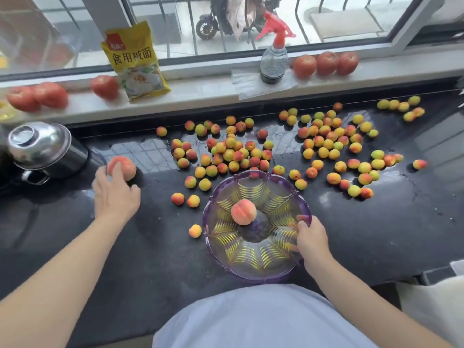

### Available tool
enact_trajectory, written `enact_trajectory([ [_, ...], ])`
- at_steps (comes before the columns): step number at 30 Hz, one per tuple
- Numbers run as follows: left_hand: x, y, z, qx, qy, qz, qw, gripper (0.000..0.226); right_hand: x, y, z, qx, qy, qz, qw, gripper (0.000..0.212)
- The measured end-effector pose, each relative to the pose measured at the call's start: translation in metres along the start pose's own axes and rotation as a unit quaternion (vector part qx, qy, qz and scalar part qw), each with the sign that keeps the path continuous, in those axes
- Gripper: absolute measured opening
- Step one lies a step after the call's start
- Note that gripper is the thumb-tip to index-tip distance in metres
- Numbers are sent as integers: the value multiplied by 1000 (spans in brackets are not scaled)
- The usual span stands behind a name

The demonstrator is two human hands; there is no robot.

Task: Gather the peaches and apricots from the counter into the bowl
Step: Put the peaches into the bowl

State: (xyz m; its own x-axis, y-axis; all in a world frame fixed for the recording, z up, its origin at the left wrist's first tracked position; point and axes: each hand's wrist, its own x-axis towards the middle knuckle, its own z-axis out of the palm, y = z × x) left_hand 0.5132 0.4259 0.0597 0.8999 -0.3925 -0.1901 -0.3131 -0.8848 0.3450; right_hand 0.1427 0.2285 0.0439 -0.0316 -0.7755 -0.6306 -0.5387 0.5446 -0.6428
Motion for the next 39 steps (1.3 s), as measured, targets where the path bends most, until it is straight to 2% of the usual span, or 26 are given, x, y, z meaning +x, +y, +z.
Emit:
enact_trajectory([
  [6, 54, -4, 3, 16, -56, -37, 998, 82, -4, -3, 1, 2, -1, 12, 1000, 19],
  [14, 66, 10, 6, -12, -41, -38, 998, 77, -5, -4, 0, -4, -4, 13, 1000, 19],
  [19, 3, 45, -3, -185, -38, 39, 981, 81, -4, -4, -2, 8, -15, 7, 1000, 20],
  [22, -67, 72, -6, -243, -89, 111, 959, 88, -4, -5, -3, 23, -27, 6, 999, 19],
  [24, -115, 96, -1, -222, -135, 187, 947, 87, -4, -6, -5, 23, -38, 9, 999, 20],
  [26, -148, 115, 18, -163, -148, 303, 927, 79, -5, -7, -9, 21, -54, 16, 998, 20],
  [28, -166, 129, 46, -76, -147, 418, 893, 66, -6, -7, -14, 21, -76, 20, 997, 20],
  [30, -172, 137, 77, 3, -141, 495, 858, 59, -7, -8, -18, 23, -98, 21, 995, 20],
  [34, -168, 152, 113, 118, -103, 551, 820, 54, -6, -7, -22, 24, -120, 23, 992, 20],
  [39, -157, 157, 116, 190, -114, 526, 821, 70, -7, -6, -20, 21, -111, 18, 993, 21],
])
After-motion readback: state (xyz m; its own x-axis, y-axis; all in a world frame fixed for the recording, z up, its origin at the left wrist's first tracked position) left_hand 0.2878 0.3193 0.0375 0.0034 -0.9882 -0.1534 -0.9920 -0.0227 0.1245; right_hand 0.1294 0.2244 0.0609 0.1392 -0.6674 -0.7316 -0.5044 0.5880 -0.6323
